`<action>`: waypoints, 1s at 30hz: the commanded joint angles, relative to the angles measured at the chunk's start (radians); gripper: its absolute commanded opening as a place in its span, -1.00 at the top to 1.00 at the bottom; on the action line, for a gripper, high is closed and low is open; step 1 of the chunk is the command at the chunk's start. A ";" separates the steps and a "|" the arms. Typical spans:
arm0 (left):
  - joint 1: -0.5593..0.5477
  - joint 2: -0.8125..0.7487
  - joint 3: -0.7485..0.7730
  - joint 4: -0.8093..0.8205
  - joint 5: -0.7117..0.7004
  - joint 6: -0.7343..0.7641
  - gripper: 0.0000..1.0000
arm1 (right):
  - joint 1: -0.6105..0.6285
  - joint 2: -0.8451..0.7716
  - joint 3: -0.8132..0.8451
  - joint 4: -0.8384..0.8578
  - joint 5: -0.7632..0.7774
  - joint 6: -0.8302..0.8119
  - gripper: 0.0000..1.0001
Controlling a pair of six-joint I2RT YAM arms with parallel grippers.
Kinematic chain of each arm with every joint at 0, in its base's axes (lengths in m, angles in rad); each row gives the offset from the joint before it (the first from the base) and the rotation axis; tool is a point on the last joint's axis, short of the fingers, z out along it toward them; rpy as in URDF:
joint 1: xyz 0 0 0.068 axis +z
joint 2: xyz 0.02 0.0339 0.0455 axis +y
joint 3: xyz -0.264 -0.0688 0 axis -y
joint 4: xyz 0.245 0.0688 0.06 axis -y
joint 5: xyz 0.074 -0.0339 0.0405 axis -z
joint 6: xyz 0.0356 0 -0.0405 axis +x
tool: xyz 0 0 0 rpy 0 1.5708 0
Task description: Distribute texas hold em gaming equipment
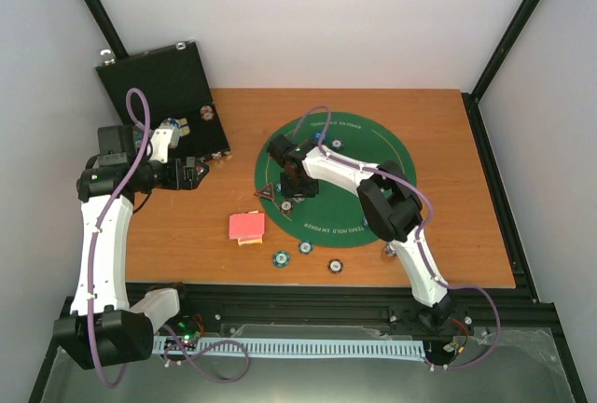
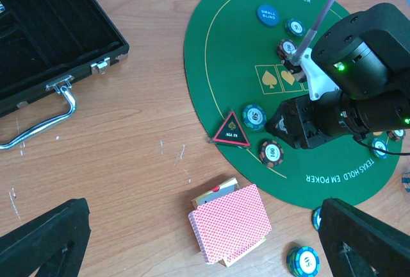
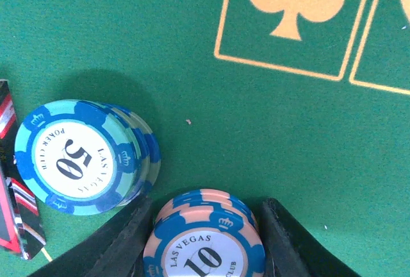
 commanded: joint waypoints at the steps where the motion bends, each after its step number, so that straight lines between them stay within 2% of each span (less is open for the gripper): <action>1: 0.005 -0.009 0.005 0.010 0.003 0.018 -1.00 | 0.008 -0.026 -0.019 -0.005 0.010 0.013 0.67; 12: 0.007 -0.004 0.002 0.012 0.005 0.018 -1.00 | 0.009 -0.048 -0.088 0.032 -0.012 0.019 0.61; 15: 0.006 -0.004 -0.003 0.014 0.003 0.016 -1.00 | 0.009 -0.052 -0.089 0.030 -0.010 0.014 0.48; 19: 0.006 -0.006 -0.006 0.015 0.000 0.017 -0.99 | 0.007 -0.072 -0.091 0.026 0.002 0.010 0.05; 23: 0.007 -0.005 -0.004 0.014 -0.001 0.017 -1.00 | 0.000 -0.118 -0.105 0.016 0.020 0.008 -0.18; 30: 0.006 -0.012 -0.003 0.008 -0.001 0.022 -1.00 | -0.026 -0.287 -0.213 0.016 0.056 0.005 -0.26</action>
